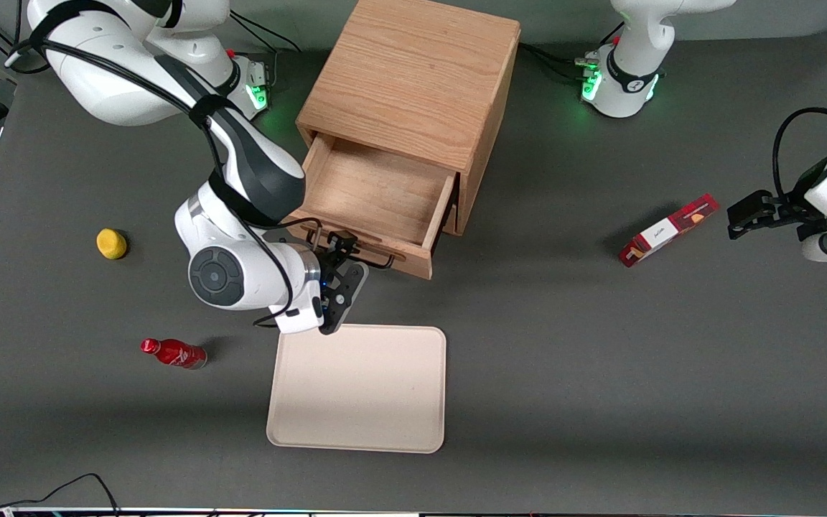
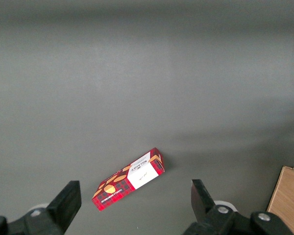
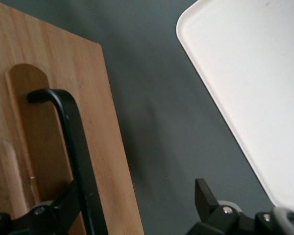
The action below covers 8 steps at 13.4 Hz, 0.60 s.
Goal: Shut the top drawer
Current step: 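Push the drawer front with the right gripper into the cabinet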
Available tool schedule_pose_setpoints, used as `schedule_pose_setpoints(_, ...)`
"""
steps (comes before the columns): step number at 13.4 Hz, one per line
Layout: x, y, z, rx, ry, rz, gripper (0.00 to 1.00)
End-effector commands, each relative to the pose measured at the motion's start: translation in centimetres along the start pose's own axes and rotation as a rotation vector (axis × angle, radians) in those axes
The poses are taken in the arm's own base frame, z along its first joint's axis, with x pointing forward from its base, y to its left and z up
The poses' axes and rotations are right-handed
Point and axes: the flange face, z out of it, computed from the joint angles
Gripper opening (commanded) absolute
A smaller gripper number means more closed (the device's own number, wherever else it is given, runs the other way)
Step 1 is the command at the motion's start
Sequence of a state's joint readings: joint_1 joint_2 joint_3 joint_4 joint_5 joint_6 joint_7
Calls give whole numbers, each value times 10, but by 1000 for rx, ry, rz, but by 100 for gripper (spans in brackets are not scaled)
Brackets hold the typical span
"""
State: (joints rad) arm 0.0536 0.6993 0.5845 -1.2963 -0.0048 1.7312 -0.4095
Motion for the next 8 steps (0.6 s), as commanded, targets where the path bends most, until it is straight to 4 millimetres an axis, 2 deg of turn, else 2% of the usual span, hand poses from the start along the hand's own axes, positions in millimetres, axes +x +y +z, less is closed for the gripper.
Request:
schedule_pose_setpoints(1, -14, -17, 2, -11, -11, 21, 100)
schedule_pose_setpoints(6, -22, -34, 5, -4, -19, 40, 100)
schedule_pose_setpoints(8, -18, -51, 13, -4, -8, 44, 100)
